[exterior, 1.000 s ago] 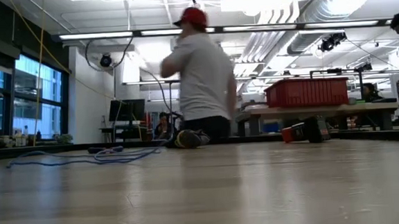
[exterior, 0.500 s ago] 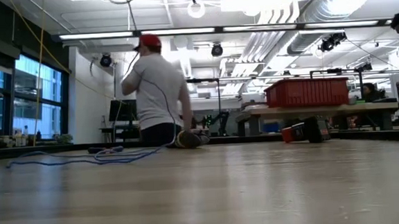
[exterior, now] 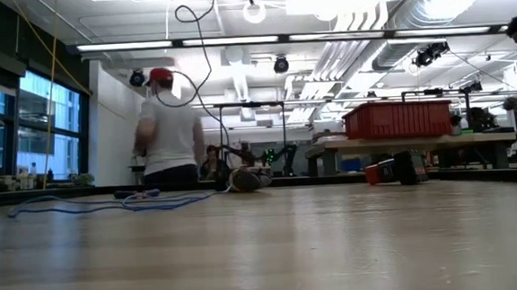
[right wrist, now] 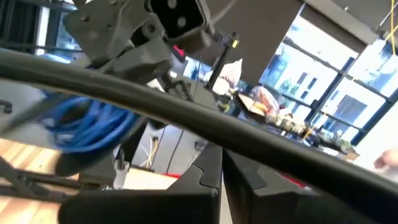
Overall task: Coil cords
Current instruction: Coil the blue wire onto the black spool
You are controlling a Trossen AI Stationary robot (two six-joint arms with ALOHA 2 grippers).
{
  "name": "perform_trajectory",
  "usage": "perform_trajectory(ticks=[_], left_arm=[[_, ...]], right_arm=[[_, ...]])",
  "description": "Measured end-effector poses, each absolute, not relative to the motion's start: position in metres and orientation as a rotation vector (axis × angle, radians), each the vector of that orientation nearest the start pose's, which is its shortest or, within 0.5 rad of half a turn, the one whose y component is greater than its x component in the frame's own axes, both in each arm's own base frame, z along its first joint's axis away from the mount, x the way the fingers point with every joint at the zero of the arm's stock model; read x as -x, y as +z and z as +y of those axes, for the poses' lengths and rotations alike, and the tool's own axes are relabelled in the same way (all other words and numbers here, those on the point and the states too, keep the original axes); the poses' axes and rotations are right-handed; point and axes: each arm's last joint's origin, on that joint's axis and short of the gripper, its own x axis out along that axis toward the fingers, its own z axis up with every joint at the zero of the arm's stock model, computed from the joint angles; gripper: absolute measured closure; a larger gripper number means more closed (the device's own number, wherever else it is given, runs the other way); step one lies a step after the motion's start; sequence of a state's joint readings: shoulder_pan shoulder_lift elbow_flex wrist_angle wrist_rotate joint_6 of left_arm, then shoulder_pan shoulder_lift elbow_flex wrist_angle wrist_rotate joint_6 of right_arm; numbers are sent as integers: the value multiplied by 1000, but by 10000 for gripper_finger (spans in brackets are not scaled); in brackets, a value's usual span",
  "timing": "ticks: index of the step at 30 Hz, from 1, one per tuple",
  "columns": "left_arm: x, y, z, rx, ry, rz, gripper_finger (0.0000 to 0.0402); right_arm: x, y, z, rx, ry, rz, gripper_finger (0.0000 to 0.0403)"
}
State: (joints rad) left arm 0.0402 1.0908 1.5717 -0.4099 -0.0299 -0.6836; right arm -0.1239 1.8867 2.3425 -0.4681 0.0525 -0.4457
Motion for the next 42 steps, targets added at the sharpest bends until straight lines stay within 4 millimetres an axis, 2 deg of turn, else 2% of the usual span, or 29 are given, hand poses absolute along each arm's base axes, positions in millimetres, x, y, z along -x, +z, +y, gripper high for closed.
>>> perform_trajectory(ticks=[10,14,22,32,36,42], left_arm=[[-182,514,21,196,334,-134,401],[-180,518,23,64,402,-159,401],[-178,535,19,96,287,-338,401],[-183,544,19,106,260,-470,401],[-185,551,19,90,238,-543,401],[-192,553,18,80,179,-598,401]], right_arm=[[-382,515,-50,423,-188,99,403],[-382,514,-51,421,-202,115,403],[-381,512,-50,378,-188,137,403],[-380,514,-48,242,-139,104,400],[-381,509,-47,149,-99,135,373],[-381,507,-47,58,-99,153,302]])
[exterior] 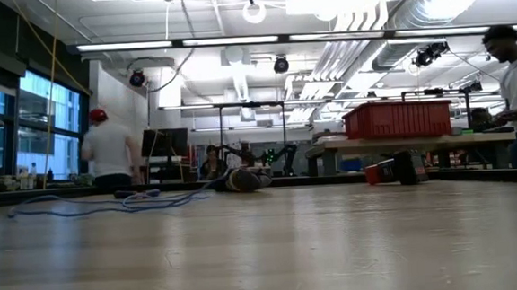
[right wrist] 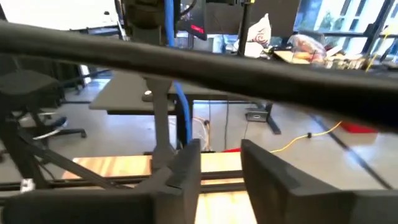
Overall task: Coil cords
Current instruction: Coil the blue wire onto the black spool
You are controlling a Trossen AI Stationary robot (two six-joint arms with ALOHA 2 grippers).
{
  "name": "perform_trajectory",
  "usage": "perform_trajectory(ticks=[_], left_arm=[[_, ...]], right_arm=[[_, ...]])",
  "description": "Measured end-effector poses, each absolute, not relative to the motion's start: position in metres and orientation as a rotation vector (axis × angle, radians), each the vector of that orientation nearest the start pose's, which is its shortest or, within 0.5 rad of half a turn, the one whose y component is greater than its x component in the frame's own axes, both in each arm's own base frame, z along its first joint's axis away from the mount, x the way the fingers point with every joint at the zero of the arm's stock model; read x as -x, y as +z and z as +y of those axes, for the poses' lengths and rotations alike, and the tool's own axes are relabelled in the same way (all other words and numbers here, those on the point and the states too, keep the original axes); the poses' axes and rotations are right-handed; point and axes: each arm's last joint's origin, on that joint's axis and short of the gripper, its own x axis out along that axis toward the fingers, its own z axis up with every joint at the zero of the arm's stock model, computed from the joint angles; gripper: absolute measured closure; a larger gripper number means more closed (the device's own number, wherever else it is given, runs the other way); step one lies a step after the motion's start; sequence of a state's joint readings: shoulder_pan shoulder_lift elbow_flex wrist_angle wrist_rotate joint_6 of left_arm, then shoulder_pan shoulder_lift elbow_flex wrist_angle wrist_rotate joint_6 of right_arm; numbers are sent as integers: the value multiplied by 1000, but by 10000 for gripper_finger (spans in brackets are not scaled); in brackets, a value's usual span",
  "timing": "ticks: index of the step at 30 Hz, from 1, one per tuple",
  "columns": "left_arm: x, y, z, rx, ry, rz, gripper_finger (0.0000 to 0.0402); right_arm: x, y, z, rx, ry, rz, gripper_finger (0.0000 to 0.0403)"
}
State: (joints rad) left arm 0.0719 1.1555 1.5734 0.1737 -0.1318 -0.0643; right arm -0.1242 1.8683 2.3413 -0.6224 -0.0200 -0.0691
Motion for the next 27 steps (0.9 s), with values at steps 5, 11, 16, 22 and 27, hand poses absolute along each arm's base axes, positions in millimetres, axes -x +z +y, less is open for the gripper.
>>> perform_trajectory(ticks=[5,11,16,22,27], left_arm=[[-190,555,17,81,152,-616,401],[-196,552,17,122,120,-603,401],[-200,551,17,152,101,-600,401],[-199,553,17,161,96,-628,401],[-198,554,17,165,93,-644,401]], right_arm=[[-382,506,-45,-14,-33,148,257],[-383,506,-43,-69,49,141,236],[-387,503,-41,-81,125,153,236],[-386,500,-40,-79,144,178,236],[-386,499,-40,-60,140,188,236]])
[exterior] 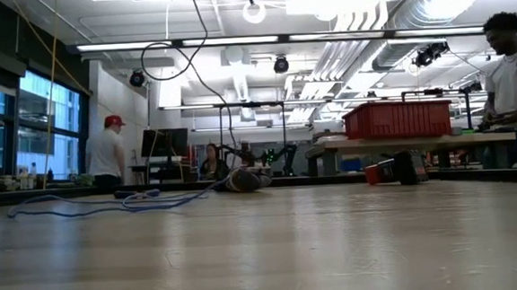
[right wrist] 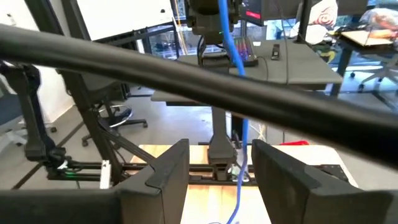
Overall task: Coil cords
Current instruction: Coil the blue wire onto the black spool
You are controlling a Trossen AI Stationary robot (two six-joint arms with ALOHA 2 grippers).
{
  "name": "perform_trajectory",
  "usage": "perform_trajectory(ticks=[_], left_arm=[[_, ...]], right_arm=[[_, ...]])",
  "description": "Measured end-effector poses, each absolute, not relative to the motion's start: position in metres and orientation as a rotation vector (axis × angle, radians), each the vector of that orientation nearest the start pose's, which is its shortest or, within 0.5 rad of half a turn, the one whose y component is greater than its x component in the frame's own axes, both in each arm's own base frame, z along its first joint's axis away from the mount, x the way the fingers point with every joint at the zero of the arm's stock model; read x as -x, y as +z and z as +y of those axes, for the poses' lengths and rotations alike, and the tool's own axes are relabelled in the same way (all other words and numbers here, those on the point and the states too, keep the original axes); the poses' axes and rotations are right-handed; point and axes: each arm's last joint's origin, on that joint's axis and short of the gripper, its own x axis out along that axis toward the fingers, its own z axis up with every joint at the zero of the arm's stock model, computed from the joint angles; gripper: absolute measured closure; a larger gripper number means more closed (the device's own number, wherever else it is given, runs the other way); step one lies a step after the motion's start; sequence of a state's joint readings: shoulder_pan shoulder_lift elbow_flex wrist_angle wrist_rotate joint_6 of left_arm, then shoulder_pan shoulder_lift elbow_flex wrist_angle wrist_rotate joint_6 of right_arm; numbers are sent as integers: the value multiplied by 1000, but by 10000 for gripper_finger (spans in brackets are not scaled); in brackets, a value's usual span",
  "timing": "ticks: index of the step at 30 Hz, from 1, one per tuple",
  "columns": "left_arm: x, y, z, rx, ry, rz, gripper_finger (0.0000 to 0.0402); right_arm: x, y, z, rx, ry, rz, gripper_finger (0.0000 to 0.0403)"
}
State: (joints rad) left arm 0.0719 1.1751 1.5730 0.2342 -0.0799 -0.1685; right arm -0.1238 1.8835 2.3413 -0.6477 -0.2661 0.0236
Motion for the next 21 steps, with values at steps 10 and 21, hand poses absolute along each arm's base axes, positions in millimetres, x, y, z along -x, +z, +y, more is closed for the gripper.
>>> perform_trajectory(ticks=[10,21], left_arm=[[-199,554,17,178,90,-643,401],[-203,554,17,563,-35,-665,401]], right_arm=[[-387,500,-40,-38,113,178,311],[-401,510,7,206,93,-11,401]])
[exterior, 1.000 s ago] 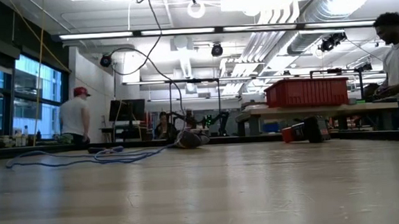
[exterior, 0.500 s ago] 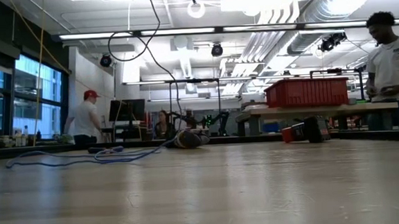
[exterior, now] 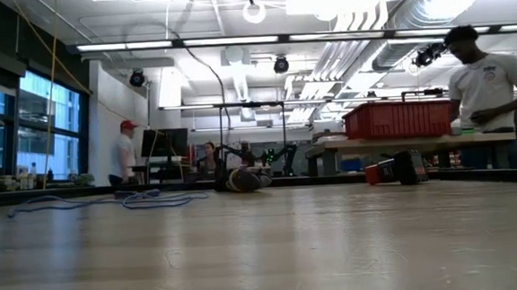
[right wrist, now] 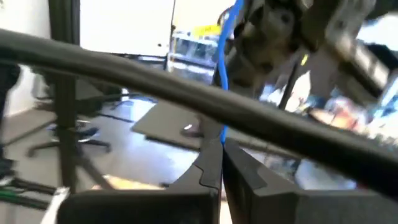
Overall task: Coil cords
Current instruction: Coil the blue wire onto the black spool
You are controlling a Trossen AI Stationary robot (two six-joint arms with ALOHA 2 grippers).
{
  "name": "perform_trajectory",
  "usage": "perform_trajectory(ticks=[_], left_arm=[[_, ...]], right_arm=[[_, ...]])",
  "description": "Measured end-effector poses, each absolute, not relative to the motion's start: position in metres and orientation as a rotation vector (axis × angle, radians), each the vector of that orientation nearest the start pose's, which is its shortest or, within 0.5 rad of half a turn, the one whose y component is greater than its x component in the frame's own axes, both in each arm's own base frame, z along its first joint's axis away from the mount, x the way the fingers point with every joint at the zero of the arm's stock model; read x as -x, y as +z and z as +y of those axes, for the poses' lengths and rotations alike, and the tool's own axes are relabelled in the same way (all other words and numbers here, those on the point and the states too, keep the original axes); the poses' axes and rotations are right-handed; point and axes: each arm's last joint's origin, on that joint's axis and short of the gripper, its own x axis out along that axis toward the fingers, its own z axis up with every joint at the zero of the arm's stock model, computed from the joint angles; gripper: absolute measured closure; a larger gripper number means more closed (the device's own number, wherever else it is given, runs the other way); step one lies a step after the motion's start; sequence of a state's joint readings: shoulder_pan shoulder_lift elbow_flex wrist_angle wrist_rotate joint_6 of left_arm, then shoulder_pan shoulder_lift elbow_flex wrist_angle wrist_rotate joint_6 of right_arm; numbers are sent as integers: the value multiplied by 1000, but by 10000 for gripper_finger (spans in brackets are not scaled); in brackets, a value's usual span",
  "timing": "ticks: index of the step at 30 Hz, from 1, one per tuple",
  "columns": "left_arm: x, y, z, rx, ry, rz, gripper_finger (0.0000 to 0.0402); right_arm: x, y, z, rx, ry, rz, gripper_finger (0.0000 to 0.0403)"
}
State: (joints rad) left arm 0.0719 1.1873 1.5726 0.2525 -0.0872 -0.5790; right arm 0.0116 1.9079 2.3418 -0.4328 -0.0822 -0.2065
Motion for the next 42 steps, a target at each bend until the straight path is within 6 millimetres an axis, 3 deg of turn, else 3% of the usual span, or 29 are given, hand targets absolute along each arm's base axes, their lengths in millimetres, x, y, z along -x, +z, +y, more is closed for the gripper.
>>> perform_trajectory(ticks=[5,9,19,31,42], left_arm=[[-210,550,17,889,-157,-639,401],[-217,548,15,1029,-231,-604,401],[-232,541,-4,1161,-320,-521,401],[-229,537,-18,1116,-336,-416,401],[-197,526,-8,841,-76,-250,402]], right_arm=[[-408,513,15,281,47,-97,402],[-411,516,14,297,33,-159,402],[-411,523,2,326,5,-232,403],[-408,528,-27,372,-43,-265,403],[-379,538,-63,406,-117,-168,403]])
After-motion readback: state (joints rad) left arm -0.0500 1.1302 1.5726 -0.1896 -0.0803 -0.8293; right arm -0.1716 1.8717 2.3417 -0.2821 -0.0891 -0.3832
